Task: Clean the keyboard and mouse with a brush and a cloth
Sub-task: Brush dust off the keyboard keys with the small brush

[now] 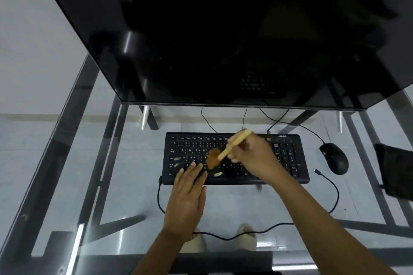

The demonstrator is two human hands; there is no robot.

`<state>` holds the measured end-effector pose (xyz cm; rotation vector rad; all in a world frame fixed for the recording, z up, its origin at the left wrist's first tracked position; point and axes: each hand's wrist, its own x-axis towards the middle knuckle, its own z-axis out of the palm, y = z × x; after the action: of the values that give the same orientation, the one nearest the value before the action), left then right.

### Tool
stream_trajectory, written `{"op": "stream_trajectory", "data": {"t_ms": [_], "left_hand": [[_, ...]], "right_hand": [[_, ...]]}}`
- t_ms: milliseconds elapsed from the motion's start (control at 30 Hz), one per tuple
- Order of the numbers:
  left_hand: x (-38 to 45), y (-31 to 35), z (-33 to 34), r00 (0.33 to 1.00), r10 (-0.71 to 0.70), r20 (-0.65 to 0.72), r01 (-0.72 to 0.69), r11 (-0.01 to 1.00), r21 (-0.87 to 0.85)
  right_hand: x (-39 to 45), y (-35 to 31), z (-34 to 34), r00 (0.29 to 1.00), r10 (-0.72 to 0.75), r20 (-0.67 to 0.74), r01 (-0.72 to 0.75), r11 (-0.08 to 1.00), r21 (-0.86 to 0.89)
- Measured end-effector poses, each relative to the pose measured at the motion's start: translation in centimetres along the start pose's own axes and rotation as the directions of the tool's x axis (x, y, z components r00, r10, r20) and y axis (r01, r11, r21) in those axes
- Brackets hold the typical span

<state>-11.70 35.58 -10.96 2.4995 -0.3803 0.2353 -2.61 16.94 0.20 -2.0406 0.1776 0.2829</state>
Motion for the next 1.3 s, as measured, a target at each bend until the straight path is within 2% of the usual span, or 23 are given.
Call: {"op": "stream_trajectory", "data": {"t_ms": [33, 67, 133, 167, 200, 233, 267, 367, 433, 500, 567, 633, 700, 767, 867, 900, 1000, 1067, 1133, 1167, 1233, 1267, 1300], "left_hand": [[0.0, 0.0, 0.0, 1.000, -0.004, 0.001, 0.004, 1.000, 0.006], [0.0, 0.1, -0.1, 1.000, -0.005, 0.004, 0.005, 1.000, 0.007], [0.1, 0.2, -0.2, 1.000, -0.003, 0.001, 0.003, 1.000, 0.000], [0.1, 0.2, -0.2, 1.000, 0.001, 0.000, -0.001, 1.000, 0.000], [0.1, 0.1, -0.3, 1.000, 0.004, 0.002, -0.004, 1.000, 0.006], [0.0, 0.1, -0.3, 1.000, 0.005, 0.004, -0.005, 1.000, 0.012], [0.0, 0.1, -0.3, 1.000, 0.002, 0.003, -0.002, 1.000, 0.017], [0.0, 0.2, -0.2, 1.000, -0.005, 0.007, 0.005, 1.000, 0.022], [0.0, 0.2, -0.2, 1.000, 0.000, 0.008, -0.001, 1.000, 0.026], [0.1, 0.1, -0.3, 1.000, 0.002, 0.006, -0.002, 0.999, 0.039], [0.5, 0.3, -0.5, 1.000, -0.011, 0.013, 0.010, 0.998, 0.062], [1.3, 0.5, -0.6, 0.999, -0.029, 0.031, 0.026, 0.996, 0.089], [2.3, 0.5, -0.7, 0.997, -0.035, 0.066, 0.028, 0.994, 0.103], [3.1, 0.5, -0.6, 0.993, -0.024, 0.119, 0.009, 0.992, 0.125], [4.2, 0.7, -0.5, 0.987, -0.005, 0.161, -0.019, 0.989, 0.149], [4.5, 0.7, -0.5, 0.987, -0.003, 0.162, -0.021, 0.989, 0.148], [5.2, 0.4, -0.4, 0.985, -0.007, 0.174, -0.017, 0.990, 0.137], [5.7, 0.1, -0.4, 0.983, -0.013, 0.184, -0.013, 0.991, 0.137], [6.3, 0.0, -0.5, 0.983, -0.004, 0.184, -0.021, 0.991, 0.133], [6.6, 0.0, -0.5, 0.983, 0.001, 0.185, -0.026, 0.991, 0.130], [7.1, -0.2, -0.4, 0.982, 0.003, 0.190, -0.029, 0.990, 0.135], [7.4, -0.3, -0.3, 0.981, 0.000, 0.192, -0.028, 0.989, 0.143], [7.5, -0.3, -0.3, 0.981, -0.003, 0.195, -0.027, 0.988, 0.152]], "right_hand": [[0.1, 0.2, 0.1, 0.999, -0.025, -0.026, 0.023, 0.998, -0.058], [0.2, 0.2, -0.1, 0.987, -0.071, -0.147, 0.054, 0.992, -0.117], [0.4, -0.1, -0.8, 0.936, -0.104, -0.336, 0.083, 0.993, -0.079], [0.5, -0.3, -0.9, 0.953, -0.065, -0.295, 0.064, 0.998, -0.014], [0.4, -0.6, -0.8, 0.988, -0.019, -0.152, 0.024, 0.999, 0.032], [0.3, -0.5, -0.6, 1.000, 0.006, -0.005, -0.006, 1.000, 0.015], [0.2, -0.5, -0.3, 0.999, -0.012, 0.038, 0.014, 0.998, -0.058], [0.7, -0.3, -0.6, 0.959, -0.131, -0.249, 0.101, 0.986, -0.131], [0.8, -0.6, -0.7, 0.983, -0.067, -0.169, 0.065, 0.998, -0.018], [0.6, -0.7, -0.3, 1.000, -0.016, 0.022, 0.017, 0.997, -0.080], [0.8, -1.0, -0.6, 0.986, -0.086, -0.145, 0.061, 0.983, -0.172], [1.1, -1.0, -1.4, 0.943, -0.140, -0.303, 0.118, 0.989, -0.089], [1.2, -1.2, -1.5, 0.983, -0.074, -0.170, 0.077, 0.997, 0.007], [1.0, -0.6, -1.1, 1.000, -0.024, -0.006, 0.023, 0.996, -0.081], [0.8, 0.1, -1.4, 0.951, -0.129, -0.283, 0.086, 0.984, -0.159], [0.8, 0.4, -1.7, 0.945, -0.114, -0.307, 0.088, 0.991, -0.097], [0.2, 0.9, -1.6, 0.997, -0.006, -0.074, 0.003, 0.999, -0.035], [0.2, 1.3, -1.9, 0.976, -0.055, -0.209, 0.028, 0.992, -0.127], [0.2, 1.5, -2.7, 0.926, -0.064, -0.373, 0.043, 0.997, -0.064], [0.2, 1.5, -3.0, 0.941, -0.025, -0.337, 0.033, 0.999, 0.020], [0.1, 1.3, -2.8, 0.997, 0.028, -0.071, -0.022, 0.997, 0.074], [0.0, 1.3, -2.6, 1.000, 0.008, -0.017, -0.008, 1.000, -0.012], [0.1, 1.4, -2.5, 0.998, -0.026, -0.065, 0.022, 0.997, -0.070]]}}
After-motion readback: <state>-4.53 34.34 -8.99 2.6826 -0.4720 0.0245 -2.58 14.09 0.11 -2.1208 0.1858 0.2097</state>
